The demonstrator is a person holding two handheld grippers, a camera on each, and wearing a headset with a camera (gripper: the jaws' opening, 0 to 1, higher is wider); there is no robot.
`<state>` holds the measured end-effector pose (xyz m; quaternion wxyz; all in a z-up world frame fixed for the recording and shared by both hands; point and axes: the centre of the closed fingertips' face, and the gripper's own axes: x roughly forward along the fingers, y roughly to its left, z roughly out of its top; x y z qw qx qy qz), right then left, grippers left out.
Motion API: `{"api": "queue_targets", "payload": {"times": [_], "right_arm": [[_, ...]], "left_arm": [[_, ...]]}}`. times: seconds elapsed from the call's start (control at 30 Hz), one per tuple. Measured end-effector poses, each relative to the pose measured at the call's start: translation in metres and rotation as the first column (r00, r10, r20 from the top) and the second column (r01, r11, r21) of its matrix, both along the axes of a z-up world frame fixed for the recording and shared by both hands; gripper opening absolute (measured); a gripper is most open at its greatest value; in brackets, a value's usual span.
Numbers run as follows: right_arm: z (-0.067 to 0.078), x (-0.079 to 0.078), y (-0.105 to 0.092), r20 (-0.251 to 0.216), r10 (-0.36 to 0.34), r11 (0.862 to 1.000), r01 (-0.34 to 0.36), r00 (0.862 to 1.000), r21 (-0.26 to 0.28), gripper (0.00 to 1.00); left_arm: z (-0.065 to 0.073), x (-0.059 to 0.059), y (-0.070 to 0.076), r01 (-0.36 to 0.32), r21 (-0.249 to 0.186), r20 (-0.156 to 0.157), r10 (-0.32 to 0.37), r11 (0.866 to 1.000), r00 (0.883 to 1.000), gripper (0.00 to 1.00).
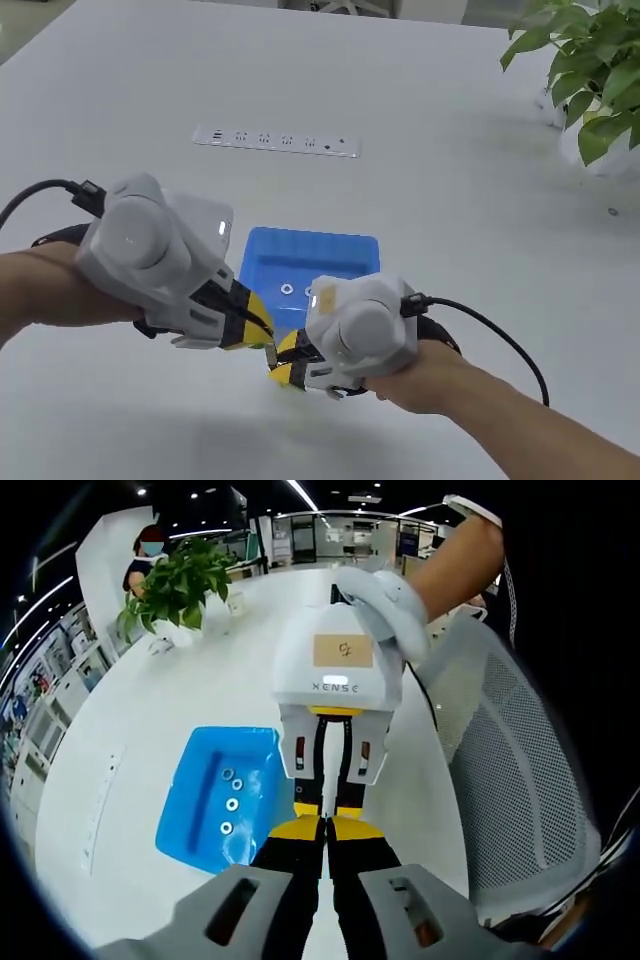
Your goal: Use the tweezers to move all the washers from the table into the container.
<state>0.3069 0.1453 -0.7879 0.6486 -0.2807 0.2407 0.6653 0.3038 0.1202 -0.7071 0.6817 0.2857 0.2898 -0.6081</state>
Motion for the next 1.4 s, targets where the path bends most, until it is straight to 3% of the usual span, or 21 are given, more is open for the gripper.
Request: {"api": "queue_targets", "payload": {"times": [0.43,0.93,1.4], "right_arm": [[0.021,0.002,0.002,0.023,0.001,1.000,-0.001,1.000,0.009,0.09],[0.050,0.010,-0.003,0.076,-0.005,1.000,0.004,0.997,0.013,0.09],[0.068,0.039,-0.014,0.114,-0.028,1.000,0.026,0.993,0.014,0.09]], "left_arm": [[0.021,0.002,0.002,-0.003,-0.023,0.008,0.003,1.000,1.000,0.05],[0.047,0.006,-0.002,0.010,-0.042,0.047,-0.008,0.999,0.999,0.05],[0.065,0.031,-0.013,0.022,-0.059,0.094,-0.017,0.998,0.995,0.05]]}}
